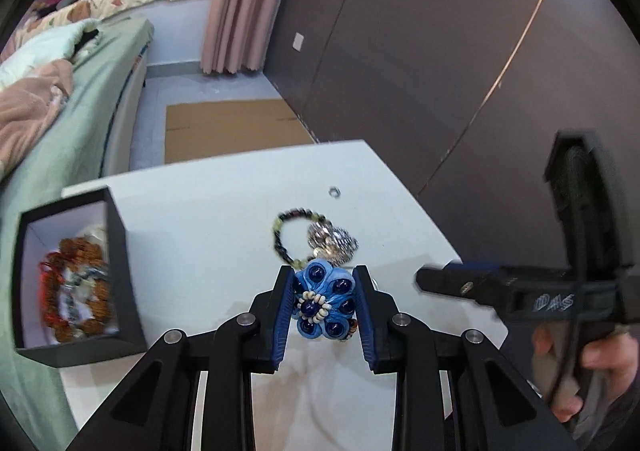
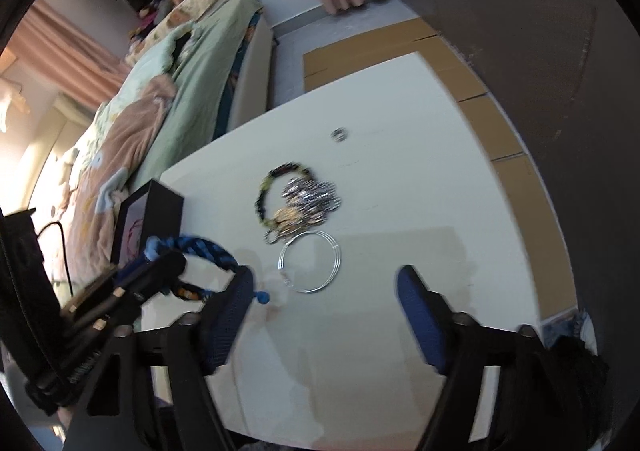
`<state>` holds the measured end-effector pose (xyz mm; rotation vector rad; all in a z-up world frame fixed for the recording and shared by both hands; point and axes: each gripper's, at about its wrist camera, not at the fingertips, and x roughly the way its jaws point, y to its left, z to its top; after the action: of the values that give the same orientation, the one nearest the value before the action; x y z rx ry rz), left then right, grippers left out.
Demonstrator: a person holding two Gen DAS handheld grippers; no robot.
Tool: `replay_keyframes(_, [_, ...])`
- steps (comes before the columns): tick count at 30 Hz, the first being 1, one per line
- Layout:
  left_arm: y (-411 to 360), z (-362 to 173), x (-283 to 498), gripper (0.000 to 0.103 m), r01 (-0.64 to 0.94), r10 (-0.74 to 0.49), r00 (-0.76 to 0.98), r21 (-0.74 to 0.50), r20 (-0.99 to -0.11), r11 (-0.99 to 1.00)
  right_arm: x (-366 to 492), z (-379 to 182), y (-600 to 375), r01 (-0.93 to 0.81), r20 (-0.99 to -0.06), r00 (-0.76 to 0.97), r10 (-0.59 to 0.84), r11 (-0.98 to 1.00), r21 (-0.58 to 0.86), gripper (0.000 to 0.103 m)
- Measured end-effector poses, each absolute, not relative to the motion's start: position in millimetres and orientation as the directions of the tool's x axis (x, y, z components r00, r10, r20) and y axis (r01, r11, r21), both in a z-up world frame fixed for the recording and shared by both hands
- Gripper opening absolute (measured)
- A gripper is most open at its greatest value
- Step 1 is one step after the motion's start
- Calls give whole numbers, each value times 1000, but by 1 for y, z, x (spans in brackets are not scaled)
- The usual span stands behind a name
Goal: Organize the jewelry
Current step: 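Carry the flower bracelet into the box with left while right grasps the silver bangle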
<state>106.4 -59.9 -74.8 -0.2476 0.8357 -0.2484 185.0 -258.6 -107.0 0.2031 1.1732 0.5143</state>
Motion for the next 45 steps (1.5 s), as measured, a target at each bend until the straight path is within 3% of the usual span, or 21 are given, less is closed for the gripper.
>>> replay_keyframes(3, [-45,-64,102,30,95,-299,674,-322,-676,942,181,-111,-239,-317,-834,270,481,862,395,66])
replay_keyframes(5, [-34,-58,100,30,73,-284,692,-326,-664,942,180,-113,-226,-344,-840,253,480,856,386,54])
replay_keyframes(10, [-5,-47,94,30,24,-262,722,-356,-640,934,179,-124,-207,-366,-861,215,462,855,368,50])
replay_keyframes(13, [10,-42,91,30,3,-255,732,-371,-632,929,182,-133,-200,-361,-873,190,450,859,364,40])
replay_keyframes(24, [44,-31,77,30,-41,-233,767,-408,-598,912,185,-145,-175,-365,-903,198,380,884,292,32])
replay_keyframes(27, [53,-28,75,30,-55,-225,776,-419,-589,906,183,-146,-165,-385,-919,224,324,896,222,25])
replay_keyframes(31, [66,-26,70,30,-82,-208,788,-434,-579,897,179,-145,-156,-404,-933,261,249,906,128,6])
replay_keyframes(37, [85,-23,67,31,-130,-163,804,-438,-571,890,181,-136,-163,-388,-910,265,318,900,202,4])
replay_keyframes(40, [92,-26,71,32,-162,-149,797,-445,-585,881,179,-117,-169,-371,-852,271,448,865,337,4])
replay_keyframes(43, [104,-39,79,39,-217,-171,749,-480,-641,850,177,-99,-171,-379,-786,286,547,819,432,4])
replay_keyframes(44, [106,-42,80,47,-226,-175,743,-488,-646,843,176,-93,-170,-385,-763,288,579,799,462,4])
replay_keyframes(45, [109,-44,81,67,-238,-165,740,-483,-652,842,175,-89,-166,-389,-747,288,599,786,480,4])
